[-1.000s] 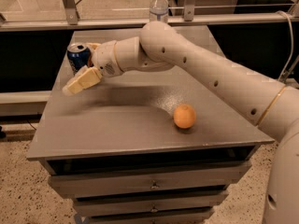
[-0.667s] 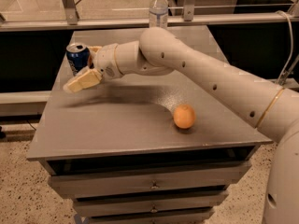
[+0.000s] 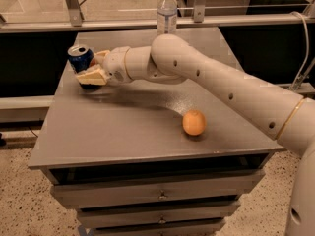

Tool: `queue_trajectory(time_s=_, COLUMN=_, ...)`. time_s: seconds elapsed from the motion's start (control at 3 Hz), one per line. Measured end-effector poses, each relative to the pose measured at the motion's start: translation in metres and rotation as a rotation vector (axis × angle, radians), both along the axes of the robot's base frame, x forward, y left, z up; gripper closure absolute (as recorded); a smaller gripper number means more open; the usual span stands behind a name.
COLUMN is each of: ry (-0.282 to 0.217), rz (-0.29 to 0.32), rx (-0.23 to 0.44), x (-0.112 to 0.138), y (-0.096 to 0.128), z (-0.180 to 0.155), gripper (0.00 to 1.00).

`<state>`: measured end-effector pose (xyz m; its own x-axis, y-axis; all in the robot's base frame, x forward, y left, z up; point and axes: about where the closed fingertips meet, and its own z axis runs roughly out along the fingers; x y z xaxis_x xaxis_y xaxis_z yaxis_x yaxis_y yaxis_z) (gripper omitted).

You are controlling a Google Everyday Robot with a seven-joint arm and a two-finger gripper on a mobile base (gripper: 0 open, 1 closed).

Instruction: Pick pepsi can

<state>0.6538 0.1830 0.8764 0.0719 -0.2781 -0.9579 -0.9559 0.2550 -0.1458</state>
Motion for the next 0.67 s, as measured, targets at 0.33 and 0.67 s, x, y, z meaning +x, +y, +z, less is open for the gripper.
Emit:
queue_trajectory(time_s=0.33, ry=-0.044, rz=-0.025, rx=0.047, x=-0.004, y=-0.018, z=0.033, gripper=0.93)
queue_trajectory(time_s=0.67, ry=-0.096, rz=-0.048, rx=0.093, x=-0.015, y=-0.048, z=0.072, gripper=1.00)
